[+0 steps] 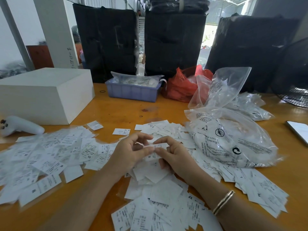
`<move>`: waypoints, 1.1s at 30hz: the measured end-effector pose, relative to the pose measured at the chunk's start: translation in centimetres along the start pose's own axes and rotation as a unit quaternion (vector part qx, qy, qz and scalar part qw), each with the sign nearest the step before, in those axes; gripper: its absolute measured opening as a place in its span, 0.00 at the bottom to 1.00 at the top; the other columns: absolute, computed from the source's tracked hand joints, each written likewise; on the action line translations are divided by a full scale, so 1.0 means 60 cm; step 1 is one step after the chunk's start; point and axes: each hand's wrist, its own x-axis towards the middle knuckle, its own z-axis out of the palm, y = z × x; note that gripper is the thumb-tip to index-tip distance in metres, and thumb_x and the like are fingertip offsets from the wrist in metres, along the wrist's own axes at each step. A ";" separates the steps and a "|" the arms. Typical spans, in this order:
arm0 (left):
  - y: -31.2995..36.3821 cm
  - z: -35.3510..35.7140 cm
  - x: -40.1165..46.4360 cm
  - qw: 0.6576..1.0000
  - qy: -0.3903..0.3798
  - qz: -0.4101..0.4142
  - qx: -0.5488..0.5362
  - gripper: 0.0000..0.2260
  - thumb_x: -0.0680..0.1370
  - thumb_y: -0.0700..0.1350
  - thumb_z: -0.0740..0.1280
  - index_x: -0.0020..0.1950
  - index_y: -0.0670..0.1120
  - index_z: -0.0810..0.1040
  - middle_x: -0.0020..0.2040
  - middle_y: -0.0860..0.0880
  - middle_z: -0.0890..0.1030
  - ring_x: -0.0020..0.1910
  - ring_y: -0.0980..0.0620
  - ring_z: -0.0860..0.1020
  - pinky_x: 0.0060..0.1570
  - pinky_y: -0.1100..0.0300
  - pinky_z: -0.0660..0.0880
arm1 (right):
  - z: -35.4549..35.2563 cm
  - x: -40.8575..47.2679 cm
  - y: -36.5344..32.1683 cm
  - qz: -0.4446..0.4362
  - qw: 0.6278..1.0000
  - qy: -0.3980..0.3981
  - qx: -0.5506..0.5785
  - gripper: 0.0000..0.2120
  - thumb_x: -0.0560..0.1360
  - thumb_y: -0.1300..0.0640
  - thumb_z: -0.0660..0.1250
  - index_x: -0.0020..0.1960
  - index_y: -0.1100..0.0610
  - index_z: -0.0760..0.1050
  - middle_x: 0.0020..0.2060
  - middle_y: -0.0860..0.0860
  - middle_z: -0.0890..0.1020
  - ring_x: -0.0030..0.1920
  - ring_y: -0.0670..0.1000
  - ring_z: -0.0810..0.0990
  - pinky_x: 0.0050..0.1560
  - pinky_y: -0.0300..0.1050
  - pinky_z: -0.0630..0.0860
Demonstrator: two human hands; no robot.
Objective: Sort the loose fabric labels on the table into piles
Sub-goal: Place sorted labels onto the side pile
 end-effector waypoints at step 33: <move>-0.005 -0.008 0.002 0.997 0.062 -0.033 -0.010 0.08 0.73 0.41 0.72 0.47 0.55 0.81 0.40 0.56 0.82 0.40 0.60 0.80 0.38 0.66 0.77 | 0.018 -0.006 -0.016 0.032 0.986 0.150 0.066 0.07 0.72 0.63 0.71 0.40 0.53 0.76 0.32 0.46 0.82 0.32 0.41 0.79 0.34 0.32 0.73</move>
